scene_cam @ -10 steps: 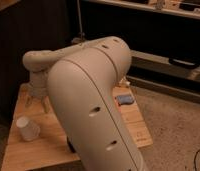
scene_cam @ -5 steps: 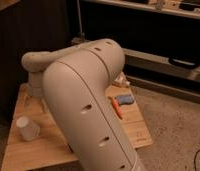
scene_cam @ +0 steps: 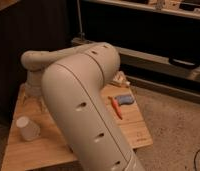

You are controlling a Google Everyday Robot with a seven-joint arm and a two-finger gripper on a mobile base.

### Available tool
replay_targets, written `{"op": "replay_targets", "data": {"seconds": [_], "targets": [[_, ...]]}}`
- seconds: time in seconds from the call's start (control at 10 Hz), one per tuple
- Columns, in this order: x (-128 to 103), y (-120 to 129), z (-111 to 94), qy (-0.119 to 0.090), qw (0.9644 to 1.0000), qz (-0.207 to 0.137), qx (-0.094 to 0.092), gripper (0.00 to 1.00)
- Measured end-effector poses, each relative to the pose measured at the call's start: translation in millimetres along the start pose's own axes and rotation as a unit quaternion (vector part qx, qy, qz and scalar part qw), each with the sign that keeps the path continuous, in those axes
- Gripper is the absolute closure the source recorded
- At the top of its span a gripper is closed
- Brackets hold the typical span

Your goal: Place the ceramic cup over the eraser

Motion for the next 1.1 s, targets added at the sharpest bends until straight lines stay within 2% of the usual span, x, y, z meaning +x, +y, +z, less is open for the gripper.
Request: {"op": "replay_targets", "data": {"seconds": [0.2, 0.8, 1.0, 1.1], "targets": [[-2.6, 0.7, 2.2, -0.003, 1.0000, -0.004, -0.004, 0.35], [-5.6, 4.3, 3.8, -0.019, 0.9998, -0.007, 0.000, 0.35], [-7.4, 5.8, 1.1, -0.028, 0.9995, -0.010, 0.006, 0.35], [-9.0, 5.9, -0.9, -0.040, 0.9990, -0.013, 0.014, 0.35]]}}
